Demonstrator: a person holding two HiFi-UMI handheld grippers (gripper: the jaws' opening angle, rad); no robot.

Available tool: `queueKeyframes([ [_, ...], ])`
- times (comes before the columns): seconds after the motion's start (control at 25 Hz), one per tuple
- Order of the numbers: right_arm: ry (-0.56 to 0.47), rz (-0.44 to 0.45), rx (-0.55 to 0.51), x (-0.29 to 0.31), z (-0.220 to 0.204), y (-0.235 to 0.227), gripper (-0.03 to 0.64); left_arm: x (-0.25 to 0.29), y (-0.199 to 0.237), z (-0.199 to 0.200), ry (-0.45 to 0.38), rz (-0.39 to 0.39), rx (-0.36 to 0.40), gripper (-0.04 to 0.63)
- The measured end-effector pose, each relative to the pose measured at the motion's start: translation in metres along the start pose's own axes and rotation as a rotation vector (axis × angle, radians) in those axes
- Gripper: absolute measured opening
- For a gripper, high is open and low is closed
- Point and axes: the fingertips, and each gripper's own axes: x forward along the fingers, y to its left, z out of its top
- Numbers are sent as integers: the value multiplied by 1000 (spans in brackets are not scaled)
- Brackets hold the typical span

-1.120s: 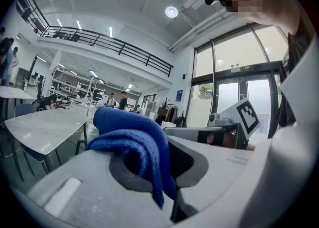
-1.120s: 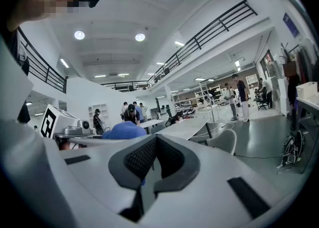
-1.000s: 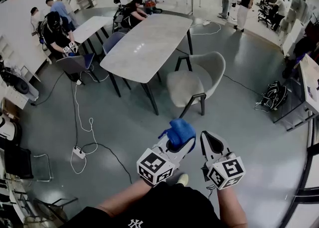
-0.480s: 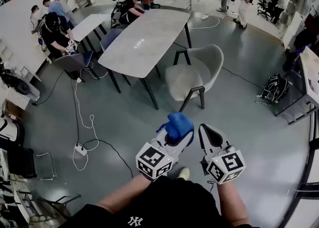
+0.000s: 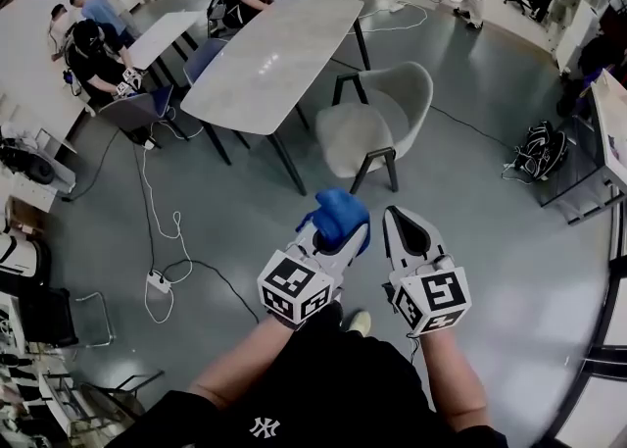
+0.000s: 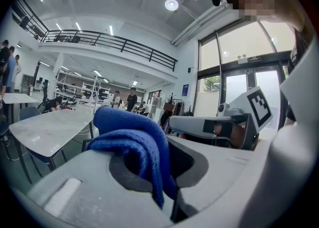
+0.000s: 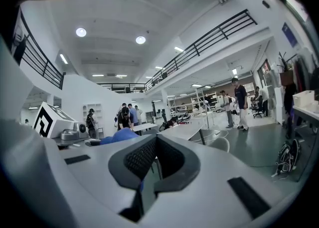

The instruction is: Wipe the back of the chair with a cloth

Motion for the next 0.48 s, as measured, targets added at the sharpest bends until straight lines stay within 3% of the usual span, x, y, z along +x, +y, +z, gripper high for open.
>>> queueKeyframes([
  [0.48,30,-83,35,103,-4,-66,13,85,98,6,14,-47,-5,60],
])
